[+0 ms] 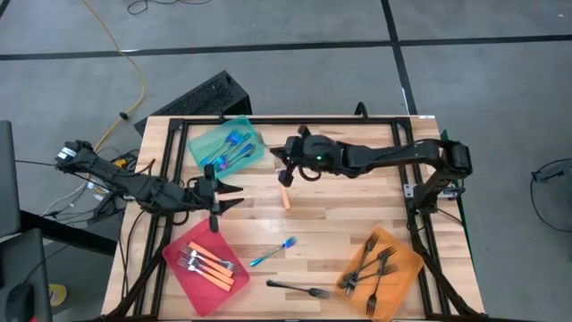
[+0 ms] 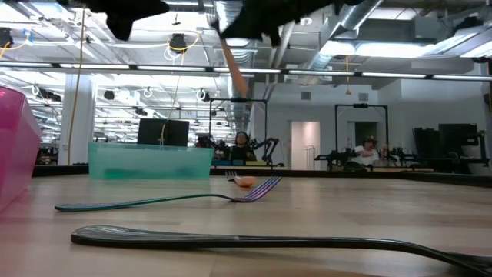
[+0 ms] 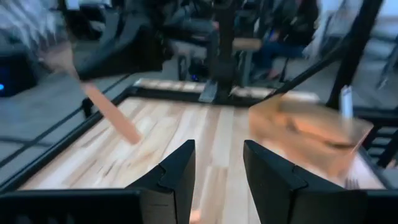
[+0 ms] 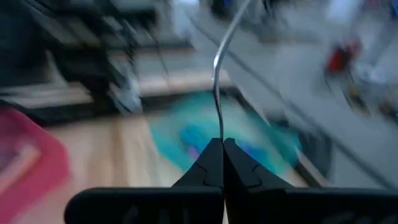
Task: Sort silverware by color (type)
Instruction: Put the orange fork into the red bin
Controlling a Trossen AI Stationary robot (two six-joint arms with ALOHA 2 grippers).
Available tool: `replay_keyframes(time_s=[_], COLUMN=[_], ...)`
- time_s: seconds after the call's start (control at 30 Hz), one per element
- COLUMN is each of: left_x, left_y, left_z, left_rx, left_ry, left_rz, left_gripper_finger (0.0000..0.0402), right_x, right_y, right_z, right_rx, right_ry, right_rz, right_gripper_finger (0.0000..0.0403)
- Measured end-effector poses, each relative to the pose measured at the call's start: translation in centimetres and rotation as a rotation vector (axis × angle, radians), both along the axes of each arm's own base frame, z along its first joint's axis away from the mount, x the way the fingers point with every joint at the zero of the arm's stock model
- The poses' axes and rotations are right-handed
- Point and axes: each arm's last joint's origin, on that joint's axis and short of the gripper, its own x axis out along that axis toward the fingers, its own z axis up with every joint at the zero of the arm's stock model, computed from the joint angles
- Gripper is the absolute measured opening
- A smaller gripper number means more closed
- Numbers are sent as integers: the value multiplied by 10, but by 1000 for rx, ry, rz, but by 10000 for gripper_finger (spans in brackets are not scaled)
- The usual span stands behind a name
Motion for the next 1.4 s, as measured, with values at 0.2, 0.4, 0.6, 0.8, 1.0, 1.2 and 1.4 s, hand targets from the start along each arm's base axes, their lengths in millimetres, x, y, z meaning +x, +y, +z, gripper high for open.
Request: replay_keyframes(time_s=[0.2, 0.4, 0.6, 0.8, 1.0, 1.2, 1.4], left_x=[1, 0, 4, 15, 29, 41, 50], left_y=[21, 36, 35, 35, 33, 35, 34], left_z=[-31, -40, -36, -41, -37, -33, -31], left_rx=[-55, -107, -71, -45, 6, 33, 66], left_ry=[-216, -288, -324, -286, -273, -255, -242], left_rz=[-27, -59, -136, -135, -134, -126, -155], left_gripper_finger=[121, 126, 146, 160, 165, 165, 165], right_x=[3, 5, 17, 30, 34, 34, 34], right_y=[29, 47, 48, 50, 51, 52, 56], right_z=[22, 33, 21, 5, -2, -3, -4], right_rx=[-96, -100, -81, -39, -4, 10, 8], right_ry=[-167, -309, -350, -389, -370, -374, -367], right_rz=[167, 321, 339, 392, 409, 425, 445], right_gripper_finger=[14, 14, 14, 14, 14, 14, 14])
